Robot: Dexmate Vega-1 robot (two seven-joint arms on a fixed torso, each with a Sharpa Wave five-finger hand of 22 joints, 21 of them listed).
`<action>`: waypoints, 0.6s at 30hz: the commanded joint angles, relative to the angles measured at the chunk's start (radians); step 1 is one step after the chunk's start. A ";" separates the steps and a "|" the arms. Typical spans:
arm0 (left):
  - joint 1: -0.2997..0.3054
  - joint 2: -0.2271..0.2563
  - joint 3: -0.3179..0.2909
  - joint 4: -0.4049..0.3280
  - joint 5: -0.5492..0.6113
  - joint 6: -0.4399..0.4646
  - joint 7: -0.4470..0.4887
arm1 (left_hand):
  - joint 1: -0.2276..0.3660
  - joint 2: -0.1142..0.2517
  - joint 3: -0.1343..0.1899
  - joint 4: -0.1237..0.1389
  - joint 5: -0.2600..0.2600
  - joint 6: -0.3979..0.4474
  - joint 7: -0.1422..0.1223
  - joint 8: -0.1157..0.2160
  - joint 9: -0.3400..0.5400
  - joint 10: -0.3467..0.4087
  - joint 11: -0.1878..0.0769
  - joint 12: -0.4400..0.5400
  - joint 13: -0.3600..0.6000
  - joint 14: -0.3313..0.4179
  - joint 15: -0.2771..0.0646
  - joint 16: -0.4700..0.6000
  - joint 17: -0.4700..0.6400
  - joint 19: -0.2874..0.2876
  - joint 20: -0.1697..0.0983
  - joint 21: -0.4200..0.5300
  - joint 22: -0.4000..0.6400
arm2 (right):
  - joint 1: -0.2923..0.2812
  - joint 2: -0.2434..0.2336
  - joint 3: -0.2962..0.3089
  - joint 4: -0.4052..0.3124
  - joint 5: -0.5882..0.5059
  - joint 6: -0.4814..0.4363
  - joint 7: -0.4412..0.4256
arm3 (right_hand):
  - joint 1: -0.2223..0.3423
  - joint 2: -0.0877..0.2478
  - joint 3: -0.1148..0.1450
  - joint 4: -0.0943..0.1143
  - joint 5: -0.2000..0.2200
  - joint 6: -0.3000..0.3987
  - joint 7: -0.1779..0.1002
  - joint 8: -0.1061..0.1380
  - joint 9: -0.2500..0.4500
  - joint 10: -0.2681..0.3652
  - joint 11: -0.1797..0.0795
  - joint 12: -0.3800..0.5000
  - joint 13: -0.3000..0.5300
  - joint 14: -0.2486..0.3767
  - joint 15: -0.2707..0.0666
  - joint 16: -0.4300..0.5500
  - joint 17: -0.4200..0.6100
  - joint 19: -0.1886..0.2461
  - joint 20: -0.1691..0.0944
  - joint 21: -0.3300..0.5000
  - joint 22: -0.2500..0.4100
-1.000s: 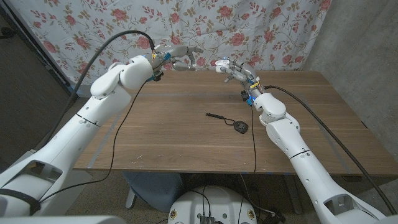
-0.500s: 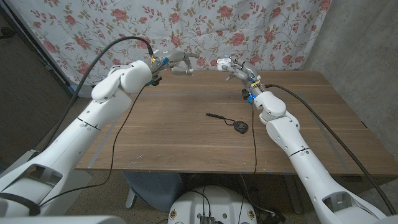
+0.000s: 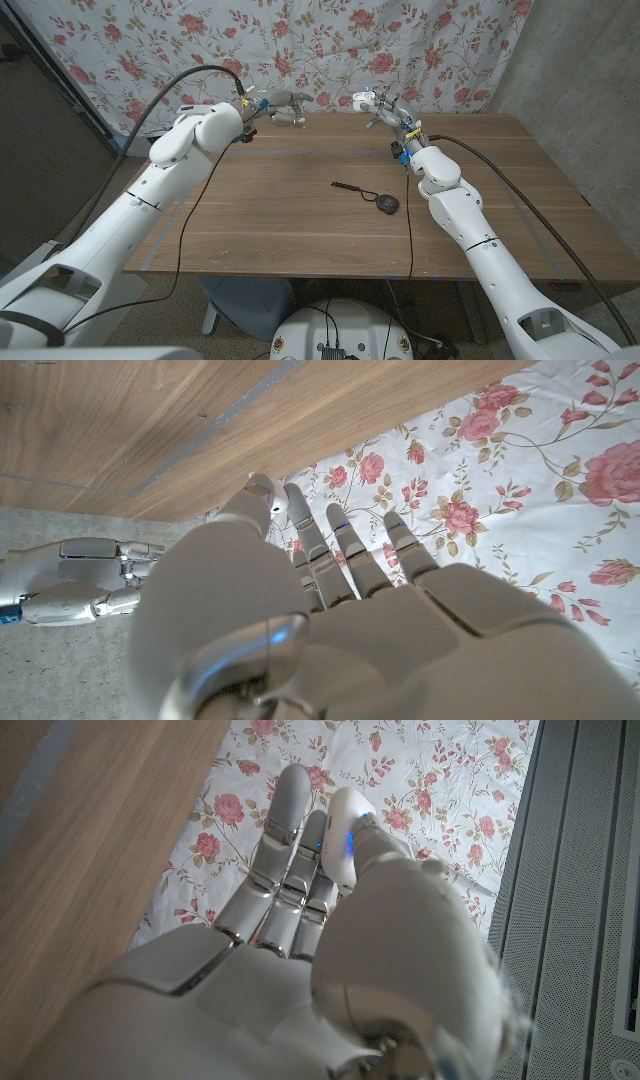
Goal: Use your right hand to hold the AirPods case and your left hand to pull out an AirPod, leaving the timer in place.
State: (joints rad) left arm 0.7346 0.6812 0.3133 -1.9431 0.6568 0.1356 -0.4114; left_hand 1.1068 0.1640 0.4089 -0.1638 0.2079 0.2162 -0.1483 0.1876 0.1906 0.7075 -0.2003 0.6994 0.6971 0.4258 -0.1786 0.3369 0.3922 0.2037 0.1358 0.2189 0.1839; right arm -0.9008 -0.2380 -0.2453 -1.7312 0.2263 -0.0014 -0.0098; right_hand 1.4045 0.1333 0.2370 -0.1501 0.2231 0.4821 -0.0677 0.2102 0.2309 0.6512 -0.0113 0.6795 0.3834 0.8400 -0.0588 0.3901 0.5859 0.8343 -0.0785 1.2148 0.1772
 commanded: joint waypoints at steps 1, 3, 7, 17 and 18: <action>0.012 0.017 0.017 0.010 0.056 0.036 -0.013 | 0.013 -0.001 0.006 0.002 0.004 0.010 -0.001 0.002 0.002 0.022 -0.018 0.008 0.001 0.033 -0.033 -0.004 0.002 0.005 -0.001 0.004 0.003 | -0.001 0.005 0.003 0.002 -0.004 -0.001 -0.011 | 0.005 0.003 0.006 -0.004 0.006 0.011 0.002 -0.002 0.003 0.133 -0.119 0.005 0.002 0.056 -0.175 0.003 0.007 -0.189 -0.115 0.007 0.001; 0.015 0.018 0.016 0.014 0.053 0.043 -0.022 | 0.013 -0.001 0.006 0.002 0.004 0.010 -0.002 0.002 0.002 0.022 -0.018 0.008 0.000 0.033 -0.033 -0.003 0.002 0.005 -0.001 0.004 0.003 | -0.002 0.006 0.003 0.001 -0.004 -0.002 -0.013 | 0.005 0.003 0.006 -0.003 0.006 0.011 0.002 -0.002 0.003 0.133 -0.119 0.005 0.002 0.057 -0.175 0.003 0.007 -0.190 -0.115 0.007 0.001; 0.017 0.022 0.018 0.021 0.064 0.055 -0.029 | 0.013 -0.001 0.006 0.002 0.004 0.010 -0.001 0.002 0.002 0.021 -0.018 0.008 -0.002 0.033 -0.032 -0.004 0.003 0.005 0.000 0.004 0.003 | -0.001 0.005 0.003 0.000 -0.004 -0.009 -0.013 | 0.005 0.004 0.006 -0.003 0.006 0.011 0.002 -0.002 0.003 0.134 -0.119 0.005 0.003 0.057 -0.174 0.003 0.007 -0.191 -0.115 0.009 0.001; 0.021 0.018 0.036 0.037 0.082 0.077 -0.050 | 0.013 -0.001 0.006 0.003 0.004 0.009 -0.001 0.001 0.002 0.022 -0.018 0.011 -0.003 0.032 -0.032 -0.007 0.004 0.005 -0.001 0.003 0.003 | 0.007 0.009 0.003 0.018 0.000 -0.001 -0.009 | 0.005 0.004 0.006 -0.003 0.007 0.011 0.001 -0.002 0.003 0.134 -0.120 0.005 0.004 0.057 -0.174 0.002 0.008 -0.194 -0.115 0.012 0.001; 0.018 0.020 0.041 0.039 0.090 0.081 -0.056 | 0.014 -0.001 0.006 0.003 0.004 0.010 -0.001 0.001 0.002 0.022 -0.018 0.011 -0.003 0.031 -0.032 -0.007 0.004 0.004 -0.002 0.003 0.003 | 0.008 0.008 0.002 0.020 -0.002 0.003 -0.007 | 0.005 0.004 0.006 -0.003 0.007 0.011 0.001 -0.002 0.003 0.133 -0.120 0.005 0.005 0.057 -0.174 0.002 0.008 -0.194 -0.115 0.012 0.001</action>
State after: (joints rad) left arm 0.7492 0.6976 0.3363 -1.9204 0.7188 0.1900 -0.4430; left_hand 1.1106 0.1572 0.4089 -0.1638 0.2077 0.2162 -0.1483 0.1876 0.1906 0.7075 -0.2003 0.7028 0.6922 0.4276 -0.1770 0.3327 0.3921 0.2036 0.1358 0.2189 0.1839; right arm -0.9011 -0.2328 -0.2432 -1.7259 0.2236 -0.0043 -0.0186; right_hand 1.4046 0.1333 0.2369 -0.1501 0.2271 0.4821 -0.0676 0.2102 0.2309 0.6512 -0.0113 0.6804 0.3830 0.8408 -0.0579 0.3892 0.5911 0.8343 -0.0785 1.2206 0.1772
